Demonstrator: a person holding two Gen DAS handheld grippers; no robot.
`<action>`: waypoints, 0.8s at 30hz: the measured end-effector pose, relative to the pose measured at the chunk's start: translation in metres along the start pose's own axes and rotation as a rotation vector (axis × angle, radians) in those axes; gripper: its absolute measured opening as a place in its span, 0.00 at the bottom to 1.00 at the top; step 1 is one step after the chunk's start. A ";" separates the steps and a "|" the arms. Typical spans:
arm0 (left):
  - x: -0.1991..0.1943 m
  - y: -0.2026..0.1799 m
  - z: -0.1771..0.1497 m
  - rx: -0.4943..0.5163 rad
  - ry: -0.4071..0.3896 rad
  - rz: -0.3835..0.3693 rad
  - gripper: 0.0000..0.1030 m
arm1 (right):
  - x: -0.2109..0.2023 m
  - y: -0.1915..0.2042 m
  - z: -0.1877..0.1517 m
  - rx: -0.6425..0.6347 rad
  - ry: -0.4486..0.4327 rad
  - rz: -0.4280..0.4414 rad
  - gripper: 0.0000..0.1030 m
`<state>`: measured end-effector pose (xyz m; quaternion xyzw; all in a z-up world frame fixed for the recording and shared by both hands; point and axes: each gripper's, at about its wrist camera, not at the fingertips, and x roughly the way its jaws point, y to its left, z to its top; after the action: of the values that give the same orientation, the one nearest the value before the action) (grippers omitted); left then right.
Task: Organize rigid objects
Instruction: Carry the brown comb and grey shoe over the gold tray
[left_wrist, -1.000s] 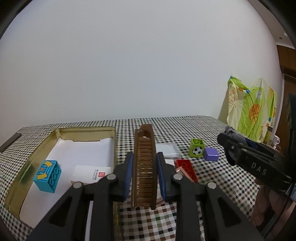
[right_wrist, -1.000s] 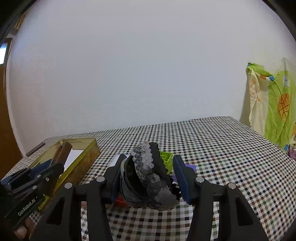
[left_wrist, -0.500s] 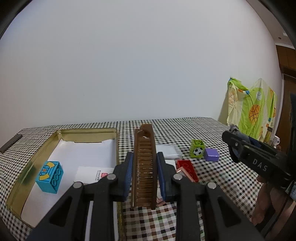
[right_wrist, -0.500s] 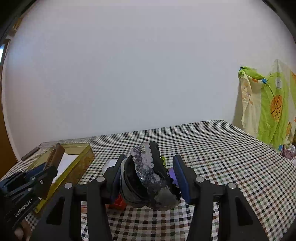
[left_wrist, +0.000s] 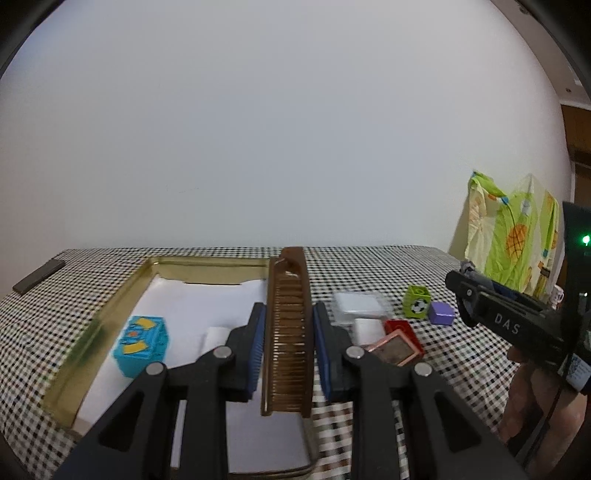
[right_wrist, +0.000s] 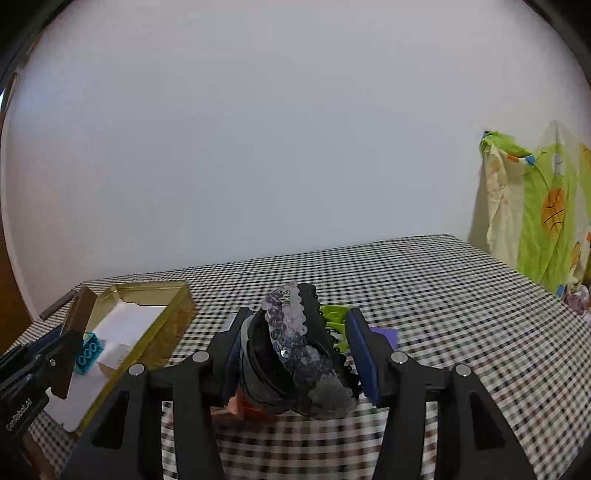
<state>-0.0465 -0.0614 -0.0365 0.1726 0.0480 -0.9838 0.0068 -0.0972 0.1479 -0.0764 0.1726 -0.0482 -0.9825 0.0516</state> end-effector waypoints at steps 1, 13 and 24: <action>-0.001 0.003 0.000 -0.007 -0.002 0.003 0.23 | 0.000 0.005 -0.001 -0.009 -0.003 0.002 0.53; -0.010 0.033 -0.003 -0.030 0.001 0.082 0.23 | -0.006 0.040 -0.003 -0.078 -0.061 0.058 0.53; -0.005 0.059 -0.002 -0.065 0.015 0.153 0.23 | -0.002 0.072 -0.004 -0.132 -0.069 0.150 0.53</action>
<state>-0.0398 -0.1201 -0.0418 0.1828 0.0666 -0.9770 0.0874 -0.0878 0.0766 -0.0714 0.1307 0.0021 -0.9823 0.1344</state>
